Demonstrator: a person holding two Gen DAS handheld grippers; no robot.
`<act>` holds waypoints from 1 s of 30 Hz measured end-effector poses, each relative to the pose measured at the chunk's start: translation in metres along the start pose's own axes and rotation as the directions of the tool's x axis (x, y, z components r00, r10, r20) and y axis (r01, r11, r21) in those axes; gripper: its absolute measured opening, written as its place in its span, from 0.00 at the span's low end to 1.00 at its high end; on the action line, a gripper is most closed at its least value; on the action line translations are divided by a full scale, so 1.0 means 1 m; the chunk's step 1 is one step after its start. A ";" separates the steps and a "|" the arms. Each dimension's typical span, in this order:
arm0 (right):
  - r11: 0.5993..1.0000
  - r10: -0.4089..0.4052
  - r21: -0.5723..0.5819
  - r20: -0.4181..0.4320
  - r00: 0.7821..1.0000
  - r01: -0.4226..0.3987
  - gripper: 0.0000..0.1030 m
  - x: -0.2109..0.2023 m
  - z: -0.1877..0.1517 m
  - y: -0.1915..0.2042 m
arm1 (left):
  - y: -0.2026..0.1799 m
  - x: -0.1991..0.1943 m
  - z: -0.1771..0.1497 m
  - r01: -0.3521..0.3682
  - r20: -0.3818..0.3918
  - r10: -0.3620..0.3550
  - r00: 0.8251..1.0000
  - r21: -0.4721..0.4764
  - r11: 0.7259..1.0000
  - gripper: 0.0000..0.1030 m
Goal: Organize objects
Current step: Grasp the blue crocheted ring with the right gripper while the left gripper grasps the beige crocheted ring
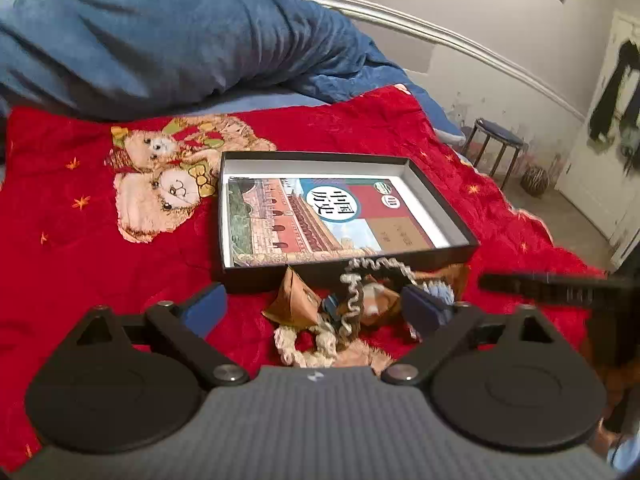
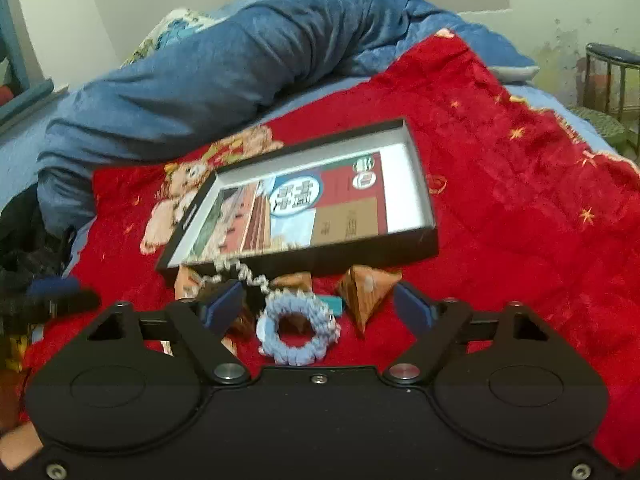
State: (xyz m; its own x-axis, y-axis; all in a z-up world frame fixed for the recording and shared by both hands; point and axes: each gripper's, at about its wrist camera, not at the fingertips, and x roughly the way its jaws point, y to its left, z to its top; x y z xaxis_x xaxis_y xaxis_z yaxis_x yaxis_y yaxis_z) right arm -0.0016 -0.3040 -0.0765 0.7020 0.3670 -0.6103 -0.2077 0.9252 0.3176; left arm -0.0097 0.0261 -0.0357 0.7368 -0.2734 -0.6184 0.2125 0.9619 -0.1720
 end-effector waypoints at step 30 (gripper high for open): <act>0.985 0.123 0.143 -0.151 0.981 -0.101 0.14 0.079 -0.021 -0.029 | 0.021 0.074 -0.055 0.052 -0.111 -0.046 0.993 0.056 0.997 0.13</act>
State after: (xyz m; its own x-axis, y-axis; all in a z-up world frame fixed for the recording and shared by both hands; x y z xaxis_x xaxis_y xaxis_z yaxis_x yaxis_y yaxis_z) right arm 0.0460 -0.2997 -0.1490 0.5605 0.4879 -0.6692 -0.1779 0.8601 0.4781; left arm 0.0140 0.0261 -0.1278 0.6503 -0.3147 -0.6915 0.2865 0.9445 -0.1605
